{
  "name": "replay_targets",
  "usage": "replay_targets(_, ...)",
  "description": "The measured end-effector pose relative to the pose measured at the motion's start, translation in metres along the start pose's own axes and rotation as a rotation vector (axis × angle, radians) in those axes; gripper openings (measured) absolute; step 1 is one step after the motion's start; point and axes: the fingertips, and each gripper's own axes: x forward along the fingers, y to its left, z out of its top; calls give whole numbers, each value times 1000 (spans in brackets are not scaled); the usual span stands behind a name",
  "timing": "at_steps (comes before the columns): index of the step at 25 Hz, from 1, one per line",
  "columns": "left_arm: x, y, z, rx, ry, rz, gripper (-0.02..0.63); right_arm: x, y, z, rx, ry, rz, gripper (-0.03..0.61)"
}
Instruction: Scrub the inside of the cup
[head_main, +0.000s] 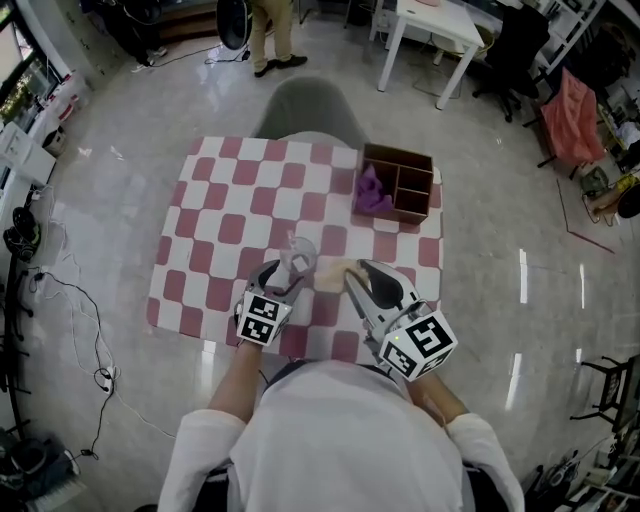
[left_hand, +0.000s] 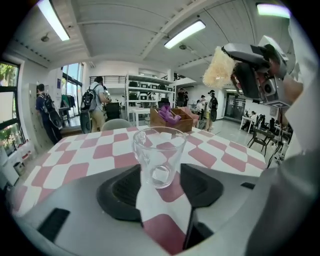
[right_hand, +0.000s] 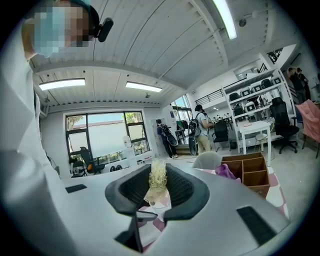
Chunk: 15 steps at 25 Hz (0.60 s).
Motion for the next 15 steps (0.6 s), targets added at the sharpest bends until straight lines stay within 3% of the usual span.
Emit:
replay_targets(1,-3,0,2,3,-7,11,224,0,0,0,0,-1,3,106)
replay_targets(7,-22,-1,11,4,-46,56,125,1,0,2,4,-15,20,106)
replay_targets(15,-41,1,30,0,-94,91,57,3,0,3,7,-20,34,106)
